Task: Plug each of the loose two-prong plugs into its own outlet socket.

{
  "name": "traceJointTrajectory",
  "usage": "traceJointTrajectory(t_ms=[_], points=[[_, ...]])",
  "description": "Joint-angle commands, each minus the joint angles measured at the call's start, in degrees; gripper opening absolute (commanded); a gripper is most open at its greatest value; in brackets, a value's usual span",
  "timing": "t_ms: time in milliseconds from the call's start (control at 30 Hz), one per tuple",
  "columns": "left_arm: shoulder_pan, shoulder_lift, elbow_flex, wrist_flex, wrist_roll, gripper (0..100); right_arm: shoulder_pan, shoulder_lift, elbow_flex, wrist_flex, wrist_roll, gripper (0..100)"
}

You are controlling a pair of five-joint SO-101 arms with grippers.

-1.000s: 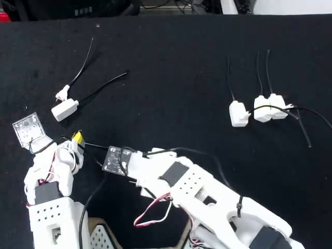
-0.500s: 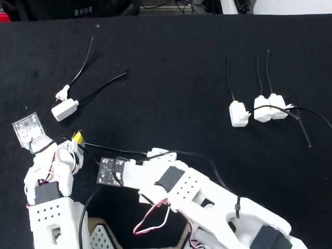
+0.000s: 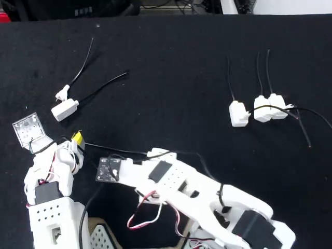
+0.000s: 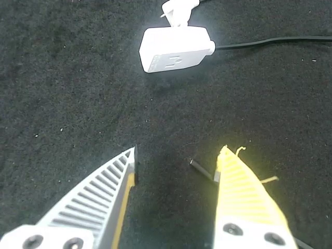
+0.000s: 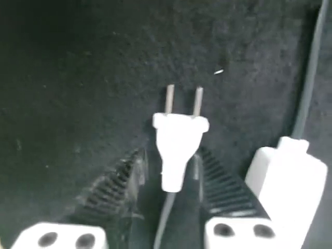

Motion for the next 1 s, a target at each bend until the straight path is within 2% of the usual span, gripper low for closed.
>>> traceJointTrajectory(t_ms=[0,167,567,800,967], points=[[-0.3,-0.7,-3.9,0.3,0.3,25,4.0,0.2,-5.5,-1.1,0.5,12.6],[-0.4,-0.7,-3.9,0.3,0.3,25,8.4,0.2,-7.9,-1.0,0.2,12.7],[-0.4,-0.7,-3.9,0.3,0.3,25,6.8,0.6,-7.2,-1.1,-1.5,12.7],[-0.4,-0.7,-3.9,0.3,0.3,25,6.2,0.7,-2.2,-9.9,-1.1,12.7],[-0.4,-0.7,-3.9,0.3,0.3,25,6.2,0.7,-1.9,-11.2,-1.1,12.7]])
